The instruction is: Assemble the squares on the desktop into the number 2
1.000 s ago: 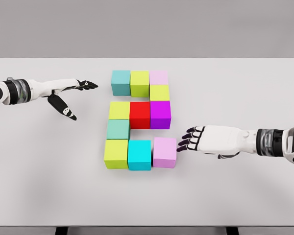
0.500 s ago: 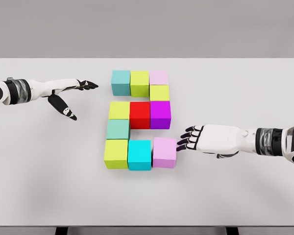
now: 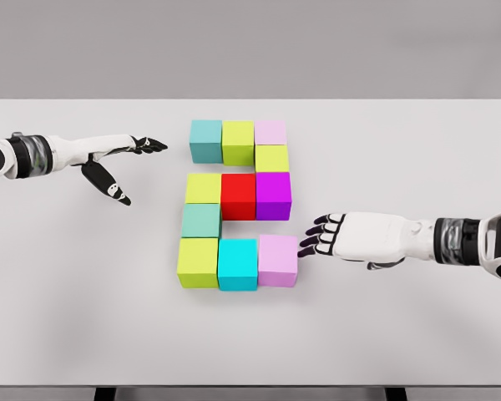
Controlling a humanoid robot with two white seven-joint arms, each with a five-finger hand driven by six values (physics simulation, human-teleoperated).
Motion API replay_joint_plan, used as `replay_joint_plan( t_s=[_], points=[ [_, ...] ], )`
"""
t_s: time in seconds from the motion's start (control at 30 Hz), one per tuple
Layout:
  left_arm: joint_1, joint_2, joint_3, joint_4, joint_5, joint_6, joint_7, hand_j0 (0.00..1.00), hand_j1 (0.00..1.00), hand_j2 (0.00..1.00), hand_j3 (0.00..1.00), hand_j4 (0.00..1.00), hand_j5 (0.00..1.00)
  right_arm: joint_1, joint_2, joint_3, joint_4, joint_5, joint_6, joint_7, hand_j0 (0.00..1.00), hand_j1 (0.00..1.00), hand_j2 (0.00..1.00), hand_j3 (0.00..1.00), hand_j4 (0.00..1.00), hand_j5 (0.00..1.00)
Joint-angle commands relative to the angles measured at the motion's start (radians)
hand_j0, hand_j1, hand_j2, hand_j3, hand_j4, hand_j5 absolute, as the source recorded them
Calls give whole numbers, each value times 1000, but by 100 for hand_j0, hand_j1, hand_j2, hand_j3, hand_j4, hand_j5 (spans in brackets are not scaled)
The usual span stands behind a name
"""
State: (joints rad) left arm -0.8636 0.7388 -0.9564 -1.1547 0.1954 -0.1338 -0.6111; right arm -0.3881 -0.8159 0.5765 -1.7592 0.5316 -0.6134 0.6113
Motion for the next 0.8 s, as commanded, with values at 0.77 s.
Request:
replay_joint_plan(
  t_s=[0.77],
  points=[
    [-2, -12, 2, 7, -8, 2, 0, 100, 100, 100, 100, 100, 100, -17, -6, -288, 300, -570, 3, 0, 100, 100, 100, 100, 100, 100]
  ],
)
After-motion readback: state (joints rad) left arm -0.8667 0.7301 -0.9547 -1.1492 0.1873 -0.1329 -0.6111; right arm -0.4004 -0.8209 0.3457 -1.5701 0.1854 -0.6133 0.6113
